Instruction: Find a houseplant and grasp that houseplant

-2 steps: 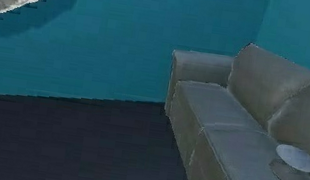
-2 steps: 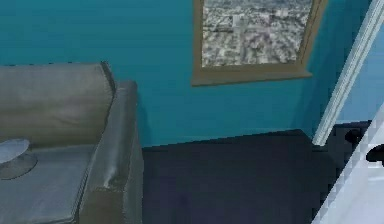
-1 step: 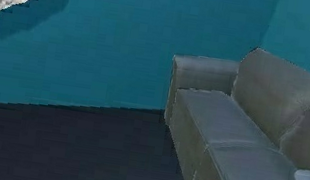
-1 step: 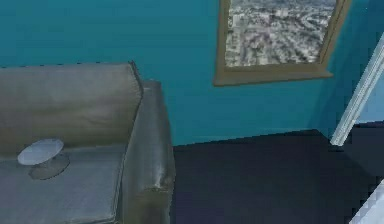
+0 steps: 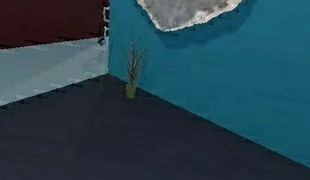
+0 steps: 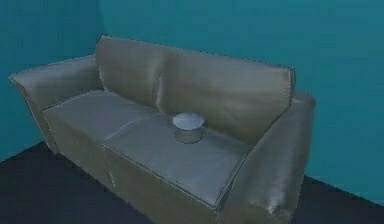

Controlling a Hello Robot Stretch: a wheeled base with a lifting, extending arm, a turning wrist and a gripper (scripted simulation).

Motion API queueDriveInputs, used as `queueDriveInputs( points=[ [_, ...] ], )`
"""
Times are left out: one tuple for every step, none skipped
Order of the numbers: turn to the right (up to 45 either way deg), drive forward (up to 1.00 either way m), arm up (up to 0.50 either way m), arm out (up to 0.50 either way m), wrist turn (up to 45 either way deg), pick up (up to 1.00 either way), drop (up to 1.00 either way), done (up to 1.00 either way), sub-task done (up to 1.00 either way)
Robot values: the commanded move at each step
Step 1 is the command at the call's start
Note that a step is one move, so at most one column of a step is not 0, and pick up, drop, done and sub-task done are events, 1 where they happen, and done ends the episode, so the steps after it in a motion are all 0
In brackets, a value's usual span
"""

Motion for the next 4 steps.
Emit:
queueDriveInputs(
  points=[
    [-24.0,0.00,0.00,0.00,0.0,0.00,0.00,0.00,0.00],
    [0.0,1.00,0.00,0.00,0.0,0.00,0.00,0.00,0.00],
    [0.0,1.00,0.00,0.00,0.0,0.00,0.00,0.00,0.00],
    [0.0,1.00,0.00,0.00,0.0,0.00,0.00,0.00,0.00]
  ],
)
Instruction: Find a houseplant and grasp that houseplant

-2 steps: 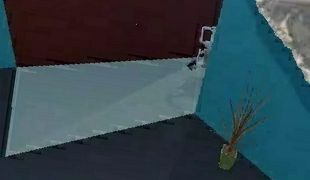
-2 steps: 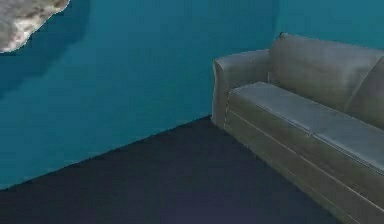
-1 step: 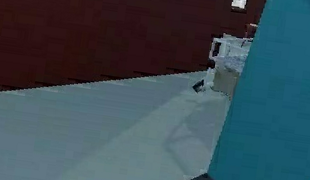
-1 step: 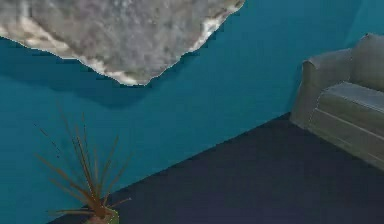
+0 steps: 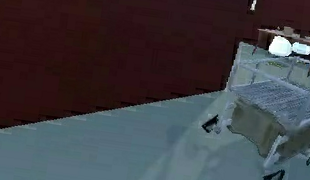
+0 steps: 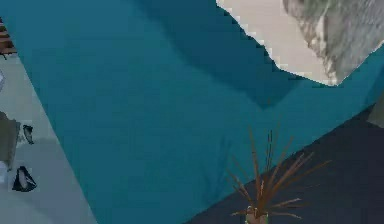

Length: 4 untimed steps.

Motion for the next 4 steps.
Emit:
queueDriveInputs(
  points=[
    [0.0,1.00,0.00,0.00,0.0,0.00,0.00,0.00,0.00],
    [0.0,0.75,0.00,0.00,0.0,0.00,0.00,0.00,0.00],
    [33.0,0.00,0.00,0.00,0.0,0.00,0.00,0.00,0.00],
    [0.0,0.05,0.00,0.00,0.0,0.00,0.00,0.00,0.00]
  ],
)
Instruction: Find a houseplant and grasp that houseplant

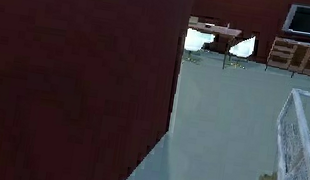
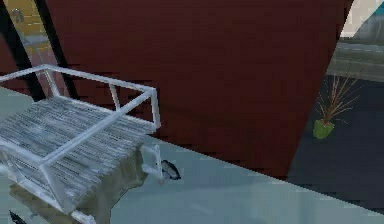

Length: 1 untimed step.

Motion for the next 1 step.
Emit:
queueDriveInputs(
  points=[
    [6.0,0.00,0.00,0.00,0.0,0.00,0.00,0.00,0.00]
  ],
)
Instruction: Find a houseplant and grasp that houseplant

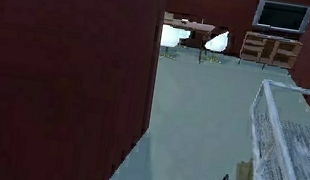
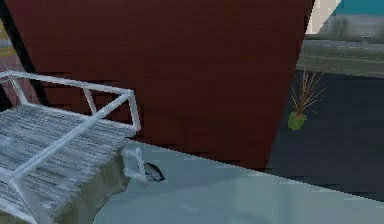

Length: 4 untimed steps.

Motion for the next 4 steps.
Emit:
queueDriveInputs(
  points=[
    [0.0,0.40,0.00,0.00,0.0,0.00,0.00,0.00,0.00],
    [6.0,0.00,0.00,0.00,0.0,0.00,0.00,0.00,0.00],
    [0.0,1.00,0.00,0.00,0.0,0.00,0.00,0.00,0.00],
    [0.0,0.60,0.00,0.00,0.0,0.00,0.00,0.00,0.00]
  ],
)
